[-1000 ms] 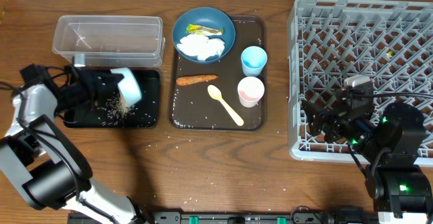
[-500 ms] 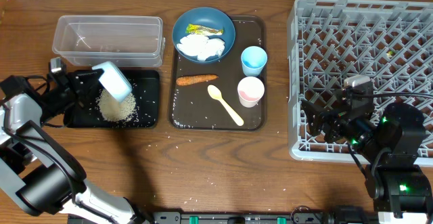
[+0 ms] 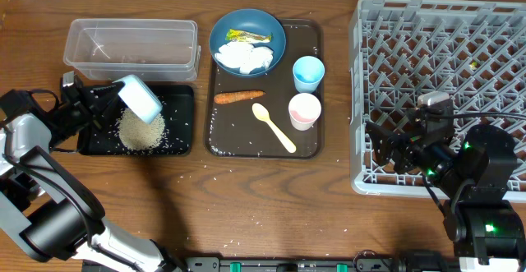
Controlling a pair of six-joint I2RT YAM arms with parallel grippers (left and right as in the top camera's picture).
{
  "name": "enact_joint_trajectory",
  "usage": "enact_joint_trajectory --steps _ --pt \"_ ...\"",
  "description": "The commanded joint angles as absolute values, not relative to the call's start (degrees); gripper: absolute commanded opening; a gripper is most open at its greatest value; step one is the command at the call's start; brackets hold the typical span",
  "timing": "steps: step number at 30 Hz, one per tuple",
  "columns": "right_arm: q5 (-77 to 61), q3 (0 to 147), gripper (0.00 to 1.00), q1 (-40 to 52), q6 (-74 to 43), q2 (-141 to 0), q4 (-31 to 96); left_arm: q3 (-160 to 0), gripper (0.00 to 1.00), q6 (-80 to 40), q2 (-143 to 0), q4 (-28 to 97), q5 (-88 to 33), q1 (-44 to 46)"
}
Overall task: Sort waste into correct bins and load items into the dishwasher rack
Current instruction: 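Tip the bowl with the left gripper to pour rice onto the black tray, then return the emptied bowl to the brown tray with the left gripper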
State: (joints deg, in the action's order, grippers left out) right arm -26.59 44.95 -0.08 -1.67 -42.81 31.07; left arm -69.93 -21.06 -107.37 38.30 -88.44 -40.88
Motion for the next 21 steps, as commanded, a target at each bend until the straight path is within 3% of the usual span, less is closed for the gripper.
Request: enact_joint_trajectory --steps 1,10,21 --pt "-27.24 46.11 0.89 0.78 -0.78 -42.76 31.11 -70.41 0.06 -22.04 -107.07 36.69 -90.08 -41.30" --pt "-27.24 46.11 0.90 0.78 -0.78 -42.76 31.11 -70.41 0.06 -26.41 -106.87 36.16 -90.13 -41.39" --pt "-27.24 46.11 0.91 0.78 -0.78 -42.76 31.07 -70.41 0.06 -21.69 -106.61 36.42 -90.13 -38.39"
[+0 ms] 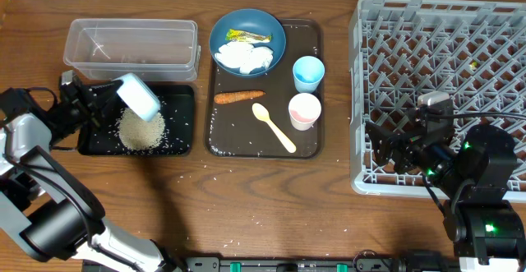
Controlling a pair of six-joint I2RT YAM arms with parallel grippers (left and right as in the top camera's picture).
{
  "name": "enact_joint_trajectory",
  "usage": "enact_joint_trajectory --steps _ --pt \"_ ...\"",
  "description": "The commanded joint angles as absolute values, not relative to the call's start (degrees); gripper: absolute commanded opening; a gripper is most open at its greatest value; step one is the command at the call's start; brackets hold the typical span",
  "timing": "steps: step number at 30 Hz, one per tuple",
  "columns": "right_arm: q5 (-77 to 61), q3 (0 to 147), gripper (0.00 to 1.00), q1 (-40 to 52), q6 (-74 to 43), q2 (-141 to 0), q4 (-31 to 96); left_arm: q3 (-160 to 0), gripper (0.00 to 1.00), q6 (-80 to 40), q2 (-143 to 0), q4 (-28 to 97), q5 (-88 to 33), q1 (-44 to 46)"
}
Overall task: Sort waste into correct bins and load items into the dishwasher rack
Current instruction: 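Return the emptied bowl to the brown tray with the left gripper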
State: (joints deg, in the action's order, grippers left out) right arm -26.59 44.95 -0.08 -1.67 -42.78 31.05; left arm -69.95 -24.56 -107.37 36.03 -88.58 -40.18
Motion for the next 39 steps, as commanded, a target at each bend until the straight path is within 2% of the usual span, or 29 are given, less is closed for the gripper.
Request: enact_joint_trajectory --steps 1,4,11,15,23,25,31,34,38,39 --pt "-27.24 46.11 0.91 0.78 -0.78 -42.76 31.07 -70.41 0.06 -20.60 -106.59 36.82 -90.13 -37.39" --pt "-27.24 46.11 0.91 0.78 -0.78 -42.76 31.07 -70.41 0.06 -14.96 -105.58 38.81 -89.54 -32.97" --pt "-27.24 46.11 0.91 0.78 -0.78 -42.76 31.07 -70.41 0.06 -9.85 -100.01 40.23 -72.49 -15.29" --pt "-27.22 46.11 0.91 0.78 -0.78 -42.76 31.07 -70.41 0.06 -9.17 -97.06 40.73 -57.19 -4.32" --pt "-27.22 46.11 0.91 0.78 -0.78 -42.76 31.11 -69.58 0.06 -10.59 -96.86 46.28 -14.72 16.58" --pt "-27.22 46.11 0.91 0.78 -0.78 -42.76 31.11 -68.71 0.06 -12.82 -97.14 46.19 -8.19 20.03" --pt "-27.20 46.11 0.91 0.78 -0.75 -42.76 31.09 -68.12 0.07 -13.80 -98.54 44.29 -3.75 26.52" --pt "-27.22 46.11 0.91 0.78 -0.75 -42.76 31.18 -68.10 0.13 -13.82 -99.04 43.64 -3.75 28.23" --pt "-27.20 46.11 0.91 0.78 -0.75 -42.76 31.97 -68.07 0.17 -13.85 -99.04 43.62 -3.77 29.08" --pt "-27.20 46.11 0.90 0.78 -0.75 -42.76 32.10 -68.07 0.21 -13.87 -99.04 43.64 -3.79 29.08"
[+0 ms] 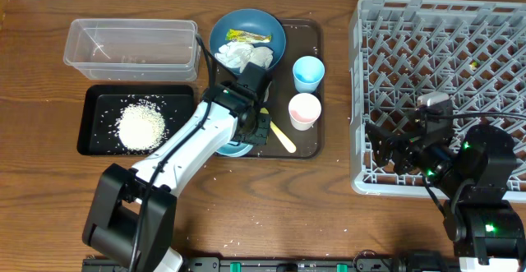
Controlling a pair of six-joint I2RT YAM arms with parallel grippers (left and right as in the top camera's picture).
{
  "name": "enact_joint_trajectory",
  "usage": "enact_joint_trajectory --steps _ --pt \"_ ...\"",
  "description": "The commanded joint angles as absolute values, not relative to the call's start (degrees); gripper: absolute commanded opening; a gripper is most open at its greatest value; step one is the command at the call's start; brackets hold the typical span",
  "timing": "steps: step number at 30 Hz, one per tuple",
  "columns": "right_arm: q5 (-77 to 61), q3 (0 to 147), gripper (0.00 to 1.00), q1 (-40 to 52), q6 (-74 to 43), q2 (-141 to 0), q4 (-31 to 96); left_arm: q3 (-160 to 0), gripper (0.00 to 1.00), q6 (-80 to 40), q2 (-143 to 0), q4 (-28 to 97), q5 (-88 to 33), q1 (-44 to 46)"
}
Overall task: Sort waste into correct bins and load items into the dishwasher rack
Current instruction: 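Return the emptied bowl to the brown tray with the left gripper, then grasp the pink cup with the left gripper and lift it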
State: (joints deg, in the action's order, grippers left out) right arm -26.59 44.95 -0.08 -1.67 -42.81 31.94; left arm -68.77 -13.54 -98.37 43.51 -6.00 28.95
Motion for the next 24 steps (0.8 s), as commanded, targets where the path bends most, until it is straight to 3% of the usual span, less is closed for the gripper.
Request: enact_joint_trajectory --steps 1,6,13,24 --pt "-27.20 46.11 0.91 0.78 -0.75 -42.76 32.23 -68.07 0.28 -14.26 -99.04 43.59 -3.79 29.08" --pt "-26.81 46.09 0.91 0.78 -0.75 -42.76 32.36 -70.78 0.56 -14.85 -98.54 43.72 -3.81 29.06" --pt "-26.81 46.09 0.91 0.78 -0.75 -42.76 32.42 -81.14 0.79 -14.39 -96.92 42.74 -5.21 29.02" --pt "-26.76 46.06 0.92 0.78 -0.71 -42.76 33.28 -81.23 0.80 -13.61 -103.88 33.69 -11.55 30.70"
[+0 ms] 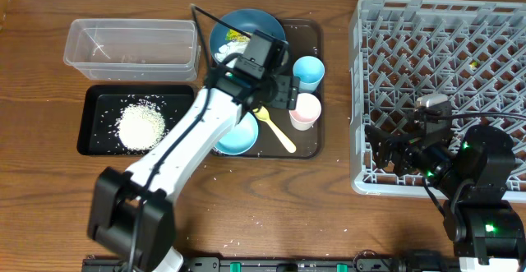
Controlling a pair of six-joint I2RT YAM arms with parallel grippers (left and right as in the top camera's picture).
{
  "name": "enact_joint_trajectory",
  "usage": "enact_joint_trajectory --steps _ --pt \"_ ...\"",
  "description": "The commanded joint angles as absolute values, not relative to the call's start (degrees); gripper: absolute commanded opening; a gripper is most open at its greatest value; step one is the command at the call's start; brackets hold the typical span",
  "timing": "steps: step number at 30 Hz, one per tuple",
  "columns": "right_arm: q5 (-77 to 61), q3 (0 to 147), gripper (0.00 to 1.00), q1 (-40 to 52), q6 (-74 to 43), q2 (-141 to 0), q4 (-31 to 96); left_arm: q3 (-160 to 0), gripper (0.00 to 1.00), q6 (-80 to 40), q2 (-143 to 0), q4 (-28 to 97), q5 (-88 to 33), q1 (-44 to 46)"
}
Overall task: Sort waste into correct bins and load items into the dishwasher rack
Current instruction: 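Grasp the pink cup with the left gripper and lift it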
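My left gripper (285,91) hovers open over the brown tray (311,145), between the blue plate (238,27) and the two cups. The plate holds a yellow wrapper (234,35) and white tissue (232,52), partly hidden by the arm. A light blue bowl (234,136) lies on the tray's front left, free of the fingers. A blue cup (311,71), a pink-lined cup (305,112) and a yellow spoon (278,132) also sit on the tray. The arm hides the carrot. My right gripper (385,153) rests open at the grey dishwasher rack's (460,42) front left edge.
A black tray (94,145) holding a heap of rice (140,124) lies at the left. Behind it stands a clear plastic container (131,46). Stray rice grains dot the table in front of the trays.
My left gripper was low over the light blue bowl at the tray's front left. It now stands further back and right, by the cups, and the bowl lies uncovered on the tray.
The left gripper first held the light blue bowl tipped over the black tray, above the heap of rice, and stayed there. Later it had the bowl down on the brown tray's front left. Now the bowl lies free there. The right arm has not moved.
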State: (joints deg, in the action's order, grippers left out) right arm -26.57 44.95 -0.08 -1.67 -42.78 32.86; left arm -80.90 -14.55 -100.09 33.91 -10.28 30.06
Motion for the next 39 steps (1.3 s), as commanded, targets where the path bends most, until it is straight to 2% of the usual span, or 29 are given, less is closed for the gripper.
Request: enact_joint_trajectory --steps 1,6,8,16,18,20,31,35,39 --pt "-26.74 46.06 0.92 0.78 -0.67 -42.76 33.47 -81.23 0.80 -13.63 -104.88 33.52 -11.57 30.74" --pt "-26.33 46.06 0.92 0.78 -0.12 -42.76 34.11 -81.23 0.79 -14.02 -108.22 33.26 -13.41 30.74" --pt "-26.33 46.06 0.92 0.78 -0.12 -42.76 34.09 -81.23 0.74 -14.02 -109.16 32.84 -14.59 30.74" --pt "-26.33 46.06 0.91 0.78 -0.12 -42.76 34.15 -81.23 0.30 -14.26 -110.15 32.21 -14.57 30.72" --pt "-26.33 46.06 0.91 0.78 -0.12 -42.76 34.13 -81.23 0.23 -14.26 -110.15 32.25 -14.59 30.74" --pt "-26.33 46.06 0.91 0.78 -0.12 -42.76 34.13 -81.23 0.20 -14.26 -110.15 32.25 -14.81 30.85" --pt "-26.33 46.06 0.91 0.78 -0.12 -42.76 34.11 -81.21 0.20 -14.24 -111.68 30.89 -14.66 33.04" --pt "-26.30 46.06 0.91 0.78 -0.12 -42.76 34.13 -81.21 0.07 -14.26 -111.98 30.72 -14.33 33.34" --pt "-26.30 46.06 0.91 0.78 -0.12 -42.76 34.09 -81.25 0.06 -14.81 -111.70 30.83 -14.37 32.53"
